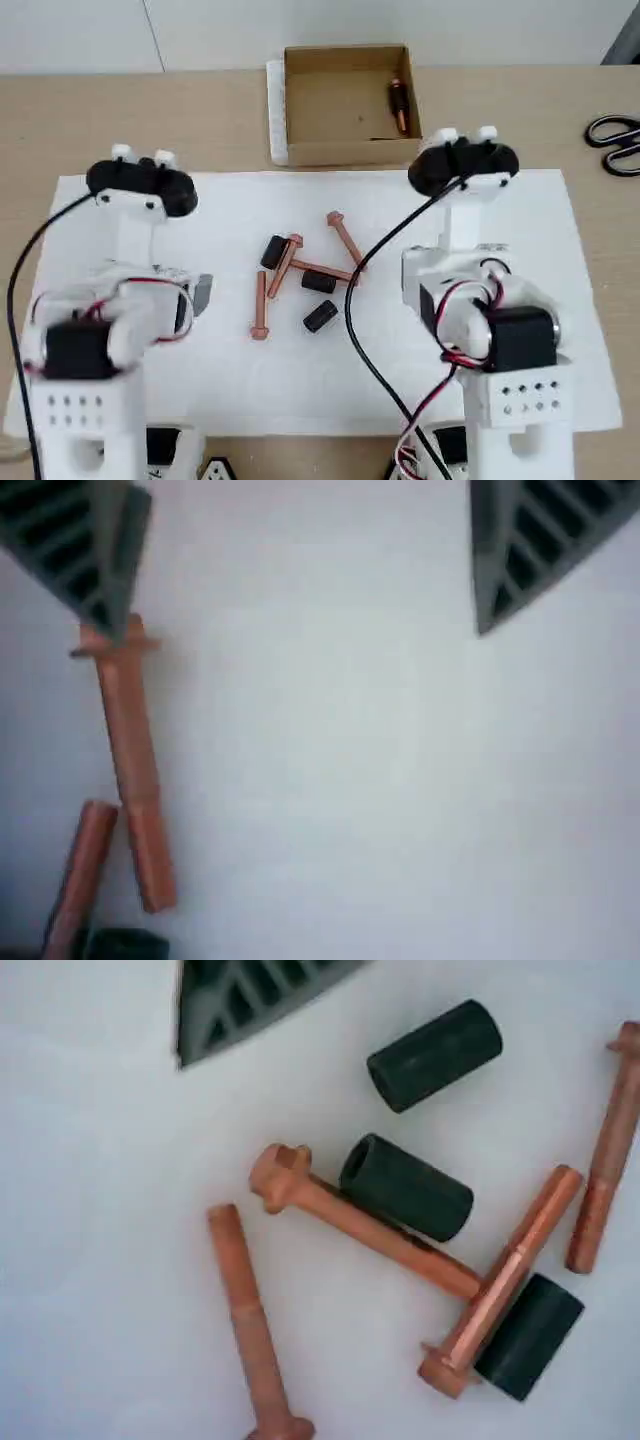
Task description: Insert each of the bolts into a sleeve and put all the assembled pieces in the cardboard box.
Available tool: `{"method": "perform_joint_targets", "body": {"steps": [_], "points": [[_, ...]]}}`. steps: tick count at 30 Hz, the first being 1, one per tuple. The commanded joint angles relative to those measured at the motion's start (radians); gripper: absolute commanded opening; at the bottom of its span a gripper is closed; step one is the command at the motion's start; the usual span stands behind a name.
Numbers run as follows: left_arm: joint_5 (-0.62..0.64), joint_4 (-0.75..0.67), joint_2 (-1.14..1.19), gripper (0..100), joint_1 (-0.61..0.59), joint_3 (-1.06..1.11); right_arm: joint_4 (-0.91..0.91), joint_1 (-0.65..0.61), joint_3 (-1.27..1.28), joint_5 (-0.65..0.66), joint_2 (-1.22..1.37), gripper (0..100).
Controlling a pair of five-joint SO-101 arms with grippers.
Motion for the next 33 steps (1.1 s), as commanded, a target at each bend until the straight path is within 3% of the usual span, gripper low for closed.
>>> {"method": "perform_joint_targets", "body": {"steps": [1, 7, 15, 23, 29, 33], "points": [[-0.043, -0.155, -0.247, 17, 0.003, 0.157, -0.053, -0.01, 0.08, -0.003, -0.11, 22.2], [-0.043, -0.275, -0.595, 17, 0.002, 0.414, -0.226, -0.004, 0.334, -0.002, -0.387, 22.3], [-0.046, -0.414, -0.858, 17, 0.002, 0.654, -0.417, -0.004, 0.706, -0.002, -0.753, 22.3], [-0.046, -0.615, -0.847, 17, 0.006, 0.941, -0.443, -0.002, 0.855, 0.0, -0.917, 22.3], [-0.04, -0.591, -0.847, 17, -0.002, 1.079, -0.447, -0.01, 0.934, 0.0, -0.914, 22.3], [-0.038, -0.554, -0.848, 17, -0.13, 1.059, -0.446, -0.004, 0.971, 0.0, -0.914, 22.3]]}}
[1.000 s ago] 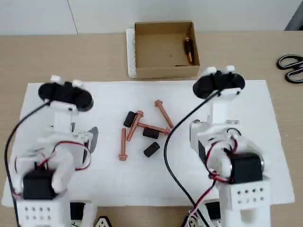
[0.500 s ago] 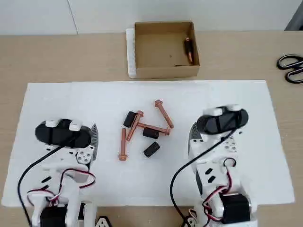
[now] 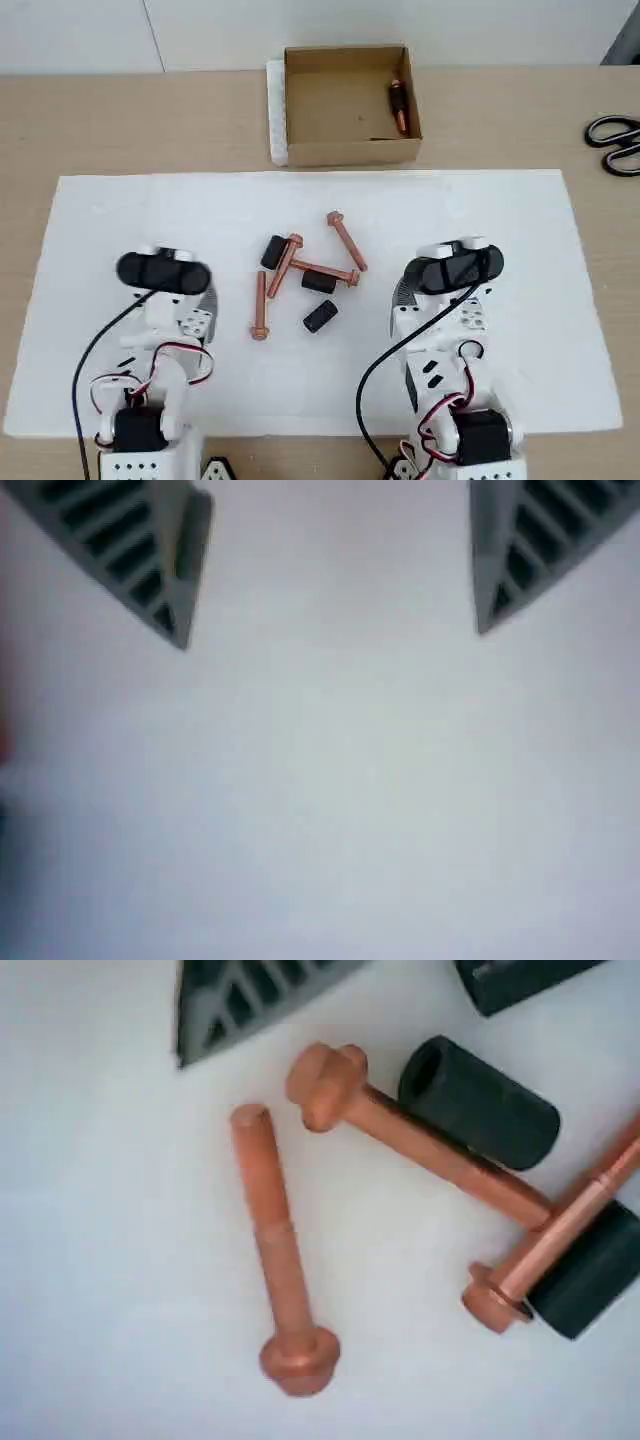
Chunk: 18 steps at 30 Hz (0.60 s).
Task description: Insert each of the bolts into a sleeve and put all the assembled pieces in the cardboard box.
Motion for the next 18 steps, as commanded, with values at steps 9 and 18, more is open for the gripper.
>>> {"method": "perform_joint_targets", "body": {"steps": [9, 18], "points": [[-0.002, 0.008, -0.009, 17, -0.083, -0.013, -0.019, -0.031, 0.175, -0.002, -0.015, 22.3], [-0.006, 0.008, -0.009, 17, -0.081, -0.013, -0.074, -0.03, 0.203, -0.002, -0.013, 22.2]]}}
